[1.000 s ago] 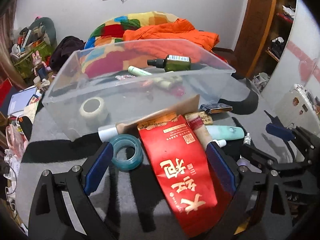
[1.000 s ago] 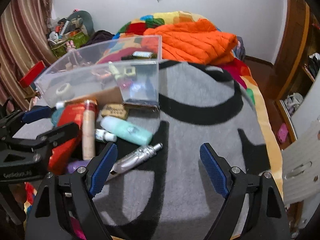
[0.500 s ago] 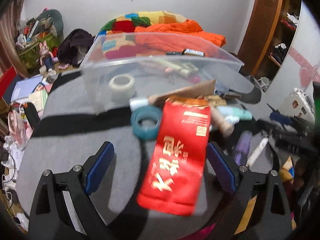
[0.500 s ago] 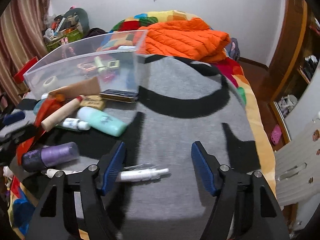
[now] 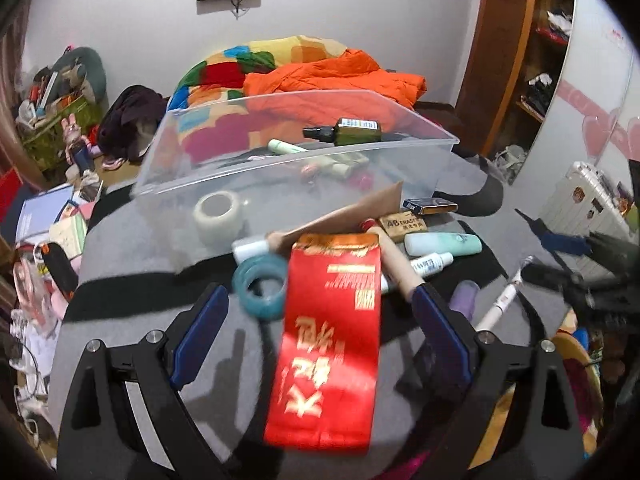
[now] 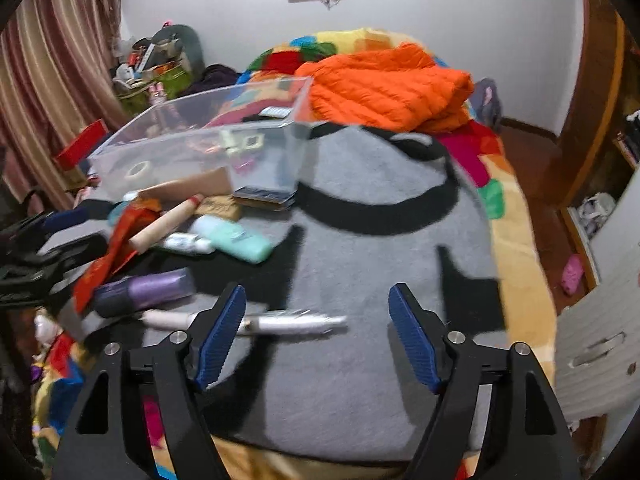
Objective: Organize objects
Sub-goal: 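Move the left tool to the red envelope and grasp it, then lift the red envelope with the left tool while the right tool grasps the white pen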
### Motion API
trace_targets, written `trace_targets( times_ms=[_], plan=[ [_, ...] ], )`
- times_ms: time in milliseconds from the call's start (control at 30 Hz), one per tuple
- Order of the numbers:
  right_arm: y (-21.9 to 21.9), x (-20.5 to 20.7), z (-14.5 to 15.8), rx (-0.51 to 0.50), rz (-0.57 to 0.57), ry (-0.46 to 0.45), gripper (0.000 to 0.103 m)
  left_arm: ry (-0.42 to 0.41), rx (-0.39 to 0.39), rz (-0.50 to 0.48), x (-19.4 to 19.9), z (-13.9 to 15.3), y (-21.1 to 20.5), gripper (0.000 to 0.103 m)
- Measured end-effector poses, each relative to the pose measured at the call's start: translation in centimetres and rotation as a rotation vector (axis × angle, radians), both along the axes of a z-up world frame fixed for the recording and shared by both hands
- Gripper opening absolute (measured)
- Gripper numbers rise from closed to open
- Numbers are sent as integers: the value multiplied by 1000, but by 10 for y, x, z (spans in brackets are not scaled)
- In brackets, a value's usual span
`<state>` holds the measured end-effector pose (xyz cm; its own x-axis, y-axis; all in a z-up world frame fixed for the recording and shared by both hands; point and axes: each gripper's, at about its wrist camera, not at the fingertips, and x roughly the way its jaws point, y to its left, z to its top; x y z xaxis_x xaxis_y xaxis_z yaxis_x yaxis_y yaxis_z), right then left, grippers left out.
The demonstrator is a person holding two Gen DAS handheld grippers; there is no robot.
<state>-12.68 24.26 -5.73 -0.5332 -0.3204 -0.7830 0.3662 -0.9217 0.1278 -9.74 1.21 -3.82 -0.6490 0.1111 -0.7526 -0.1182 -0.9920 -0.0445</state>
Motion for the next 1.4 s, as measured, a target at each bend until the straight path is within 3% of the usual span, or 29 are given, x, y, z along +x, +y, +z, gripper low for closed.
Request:
trace_targets(
  times_ms=[167, 233, 433, 567, 833, 900, 967, 1233, 1400],
  plan=[
    [-7, 10, -14, -97, -21, -108, 72, -26, 32, -15, -12, -12, 2, 95],
    [-10, 15, -14, -95, -30, -95, 72, -14, 35, -19, -11, -12, 2, 91],
    [-16, 7, -15, -127, -66, -108, 72, -7, 73, -44, -2, -12, -1, 64],
    [-28, 2, -16, -83, -71, -81, 58, -5, 81, -35, 3, -13, -6, 54],
    [-33, 3, -14, -6, -17, -1, 34, -24, 101, -41, 23, -15, -13, 54],
    [-30, 3, -13, 8, -9, 5, 22, -31, 118, -40, 29, -13, -17, 54],
    [-26, 2, -13, 43, -12, 17, 18, -40, 140, -46, 30, -12, -19, 54],
    [-7, -7, -17, 0, -56, -47, 18, -60, 133, -67, 15, -13, -9, 54],
    [-13, -8, -18, 21, -66, -15, 18, -65, 82, -48, 5, -22, 1, 54]
  ],
)
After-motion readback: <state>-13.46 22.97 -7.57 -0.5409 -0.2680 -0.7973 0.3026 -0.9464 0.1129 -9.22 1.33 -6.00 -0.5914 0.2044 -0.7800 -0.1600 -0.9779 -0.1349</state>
